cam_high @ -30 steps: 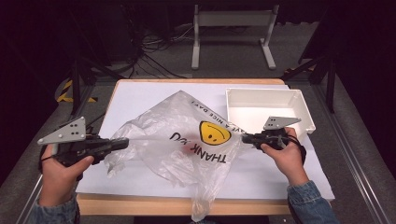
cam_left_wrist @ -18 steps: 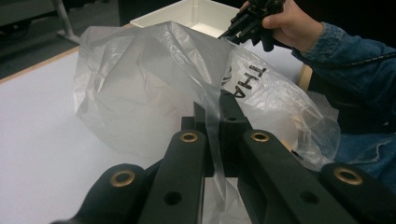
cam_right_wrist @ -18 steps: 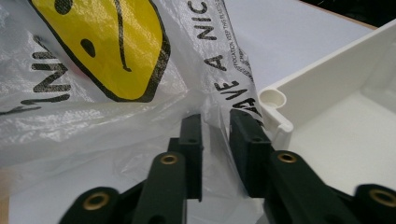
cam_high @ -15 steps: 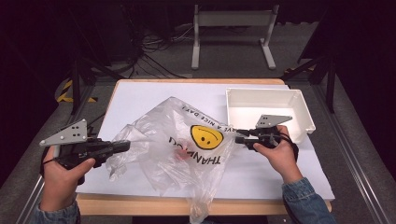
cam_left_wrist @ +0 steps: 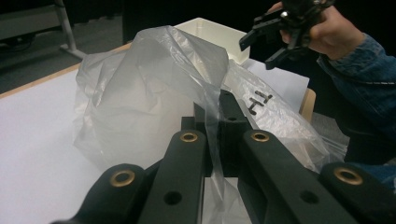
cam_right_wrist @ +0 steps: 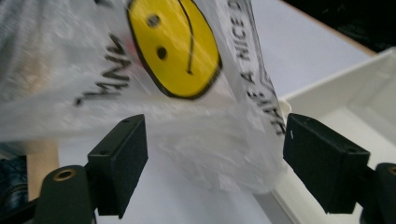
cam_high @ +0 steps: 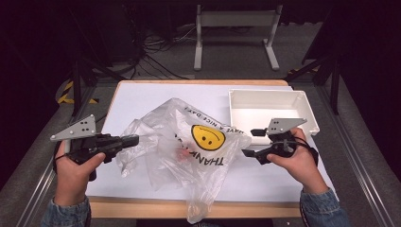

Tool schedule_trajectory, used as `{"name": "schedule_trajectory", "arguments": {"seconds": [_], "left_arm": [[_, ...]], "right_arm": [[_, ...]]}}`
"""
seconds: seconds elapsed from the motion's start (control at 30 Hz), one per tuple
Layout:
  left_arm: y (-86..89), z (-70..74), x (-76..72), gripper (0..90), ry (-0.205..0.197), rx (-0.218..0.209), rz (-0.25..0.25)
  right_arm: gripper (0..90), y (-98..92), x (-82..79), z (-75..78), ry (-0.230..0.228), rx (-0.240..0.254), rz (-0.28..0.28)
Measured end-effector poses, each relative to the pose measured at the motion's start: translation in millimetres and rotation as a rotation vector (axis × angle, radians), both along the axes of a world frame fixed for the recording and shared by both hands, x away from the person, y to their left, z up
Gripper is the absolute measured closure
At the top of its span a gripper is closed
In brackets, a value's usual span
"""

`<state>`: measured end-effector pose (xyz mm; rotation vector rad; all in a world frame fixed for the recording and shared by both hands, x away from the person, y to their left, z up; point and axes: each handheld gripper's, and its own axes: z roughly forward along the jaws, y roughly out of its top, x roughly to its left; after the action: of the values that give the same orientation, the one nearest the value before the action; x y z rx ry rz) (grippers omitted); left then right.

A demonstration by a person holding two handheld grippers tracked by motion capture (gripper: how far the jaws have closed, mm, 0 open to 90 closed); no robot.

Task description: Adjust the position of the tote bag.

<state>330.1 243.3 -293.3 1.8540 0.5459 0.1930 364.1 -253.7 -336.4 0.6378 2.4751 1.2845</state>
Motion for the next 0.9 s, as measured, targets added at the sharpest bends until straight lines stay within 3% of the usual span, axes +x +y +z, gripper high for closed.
{"name": "schedule_trajectory", "arguments": {"seconds": [0.2, 0.43, 0.47, 0.7, 0.9], "left_arm": [[-6.5, -1.9, 6.9, 89.2, 0.003, -0.017, 0.003], [-11.7, -2.5, 10.1, 89.0, -0.007, -0.022, -0.010], [-11.7, -2.5, 10.1, 89.0, -0.007, -0.022, -0.010], [-10.6, -3.3, 9.2, 88.5, -0.003, -0.028, -0.004], [-9.4, -3.0, 8.1, 88.5, -0.004, -0.038, 0.004]], "right_arm": [[15.7, 34.6, -12.7, 9.9, -0.025, 0.112, 0.062], [5.1, 81.0, -11.4, 4.7, -0.032, 0.176, 0.107], [5.1, 81.0, -11.4, 4.7, -0.032, 0.176, 0.107], [2.9, 129.5, -22.9, -2.1, -0.005, 0.167, 0.194], [2.4, 146.8, -29.2, -11.7, 0.018, 0.133, 0.229]]}}
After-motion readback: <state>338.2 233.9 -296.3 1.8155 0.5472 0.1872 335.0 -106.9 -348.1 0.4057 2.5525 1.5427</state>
